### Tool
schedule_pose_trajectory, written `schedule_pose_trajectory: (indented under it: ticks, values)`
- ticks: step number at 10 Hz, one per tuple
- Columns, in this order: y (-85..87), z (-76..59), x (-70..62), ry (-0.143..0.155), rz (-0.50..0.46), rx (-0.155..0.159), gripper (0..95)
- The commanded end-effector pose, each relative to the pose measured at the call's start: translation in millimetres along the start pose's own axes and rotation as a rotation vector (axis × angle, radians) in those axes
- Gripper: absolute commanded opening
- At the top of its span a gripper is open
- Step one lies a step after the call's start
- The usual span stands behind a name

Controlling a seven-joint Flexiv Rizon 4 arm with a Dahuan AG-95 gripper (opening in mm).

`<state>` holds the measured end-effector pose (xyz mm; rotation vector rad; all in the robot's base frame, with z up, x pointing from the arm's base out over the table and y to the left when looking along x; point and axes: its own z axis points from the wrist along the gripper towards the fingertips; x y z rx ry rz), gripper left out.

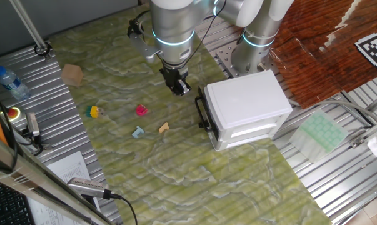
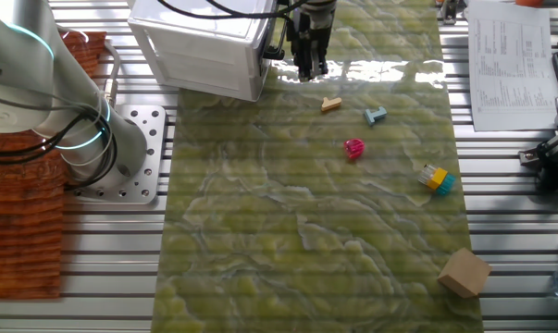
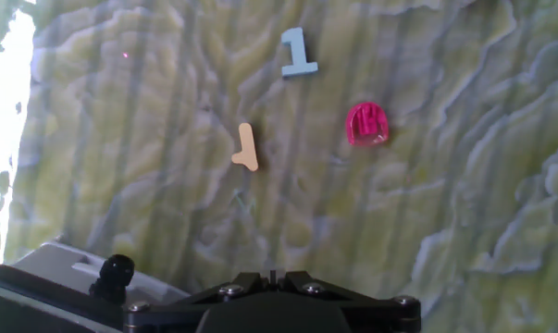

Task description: Put things in the drawer

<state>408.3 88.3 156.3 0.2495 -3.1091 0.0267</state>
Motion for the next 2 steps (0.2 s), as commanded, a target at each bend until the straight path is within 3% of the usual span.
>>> schedule_pose_trajectory:
  ticks: [1, 2]
  values:
    - [0.9, 0.7, -1.4, 0.004, -0.017, -0.008, 0.0]
    - [2.9, 1.7, -2.5, 0.005, -0.021, -0.008, 0.0]
